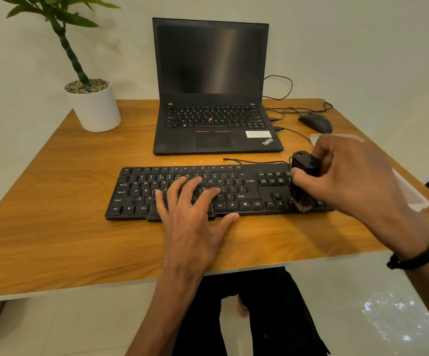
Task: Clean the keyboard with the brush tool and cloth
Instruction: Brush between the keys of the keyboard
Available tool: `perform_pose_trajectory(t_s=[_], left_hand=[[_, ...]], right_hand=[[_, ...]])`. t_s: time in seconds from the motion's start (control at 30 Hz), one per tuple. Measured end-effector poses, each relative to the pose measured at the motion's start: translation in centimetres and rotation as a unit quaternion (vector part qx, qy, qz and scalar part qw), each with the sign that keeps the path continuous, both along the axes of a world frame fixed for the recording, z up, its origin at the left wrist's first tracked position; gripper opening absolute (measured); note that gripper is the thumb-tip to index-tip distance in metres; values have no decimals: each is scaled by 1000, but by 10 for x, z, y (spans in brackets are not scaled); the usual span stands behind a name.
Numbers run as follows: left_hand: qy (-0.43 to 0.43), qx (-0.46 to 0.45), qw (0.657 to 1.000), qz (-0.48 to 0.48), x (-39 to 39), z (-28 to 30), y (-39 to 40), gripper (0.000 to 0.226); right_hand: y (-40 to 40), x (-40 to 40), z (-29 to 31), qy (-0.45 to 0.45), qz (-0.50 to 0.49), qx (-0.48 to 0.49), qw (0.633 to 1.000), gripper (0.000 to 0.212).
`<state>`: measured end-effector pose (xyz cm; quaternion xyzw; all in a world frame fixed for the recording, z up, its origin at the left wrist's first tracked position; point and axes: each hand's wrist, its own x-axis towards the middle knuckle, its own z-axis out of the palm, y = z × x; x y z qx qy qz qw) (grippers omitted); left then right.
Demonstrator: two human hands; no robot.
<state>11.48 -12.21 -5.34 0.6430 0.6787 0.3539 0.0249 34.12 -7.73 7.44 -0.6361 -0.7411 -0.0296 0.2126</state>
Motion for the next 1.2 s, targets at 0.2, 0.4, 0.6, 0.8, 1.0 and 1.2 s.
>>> perform_pose_trajectory(t_s=[0.2,0.4,0.6,0.8,1.0,1.2], left_hand=[[2,-8,1000,7,0,2,1,64],[13,-18,999,30,1,4,0,80],[-4,-30,999,35,2,9,-1,113],[-24,-19,998,50,2,11,-3,131],[-31,-18,998,53,2,11,-3,134],[-39,-26,998,51,2,12,-3,135]], right_hand=[[-5,-12,-5,178,74,-50,980,31],[-17,-36,-26,136,102,37,985,30],[-15,-52,-24,178,108,70,976,29],[-12,-67,-29,243,161,-4,957,26],[-5,-77,-32,209,157,24,965,27],[3,-81,-30,203,135,28,970,30]])
